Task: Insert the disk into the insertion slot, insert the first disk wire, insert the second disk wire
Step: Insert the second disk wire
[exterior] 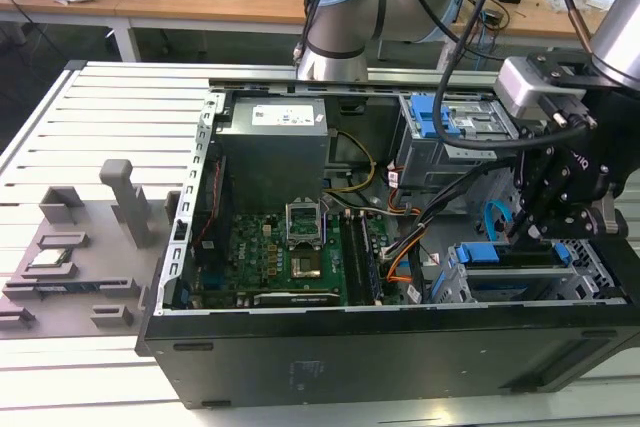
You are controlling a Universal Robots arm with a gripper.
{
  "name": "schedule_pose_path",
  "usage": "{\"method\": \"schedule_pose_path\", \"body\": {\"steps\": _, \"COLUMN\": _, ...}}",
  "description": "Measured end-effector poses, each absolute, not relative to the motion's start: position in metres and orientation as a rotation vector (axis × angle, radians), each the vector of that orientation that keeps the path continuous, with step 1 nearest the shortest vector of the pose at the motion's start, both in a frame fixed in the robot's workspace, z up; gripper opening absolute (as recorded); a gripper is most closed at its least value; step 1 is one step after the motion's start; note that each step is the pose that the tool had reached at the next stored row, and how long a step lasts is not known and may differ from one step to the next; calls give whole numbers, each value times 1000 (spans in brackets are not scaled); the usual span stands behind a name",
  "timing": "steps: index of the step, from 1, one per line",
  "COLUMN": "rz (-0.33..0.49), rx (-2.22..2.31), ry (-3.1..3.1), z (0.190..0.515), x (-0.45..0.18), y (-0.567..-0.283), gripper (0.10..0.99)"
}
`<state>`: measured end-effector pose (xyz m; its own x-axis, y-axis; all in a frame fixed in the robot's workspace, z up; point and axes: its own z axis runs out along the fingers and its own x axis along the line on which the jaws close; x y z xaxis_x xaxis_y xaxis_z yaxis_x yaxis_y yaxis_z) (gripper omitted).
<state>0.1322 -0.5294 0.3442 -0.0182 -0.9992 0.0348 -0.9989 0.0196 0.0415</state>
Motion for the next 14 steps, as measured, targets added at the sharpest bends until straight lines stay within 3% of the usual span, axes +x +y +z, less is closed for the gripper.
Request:
{"method": "schedule_pose_path", "body": {"steps": 11, "rz": -8, "rx": 2164, "ry": -2203, "z": 340, "x": 132, "y": -529, "gripper": 161}}
{"method": "schedule_pose_path", "body": {"steps": 13, "rz": -9, "rx": 2164, "ry": -2203, "z": 339, "x": 132, "y": -529, "gripper": 176}}
{"method": "schedule_pose_path", "body": {"steps": 14, "rz": -8, "rx": 2164, "ry": -2203, "z": 340, "x": 132, "y": -529, "gripper": 239}}
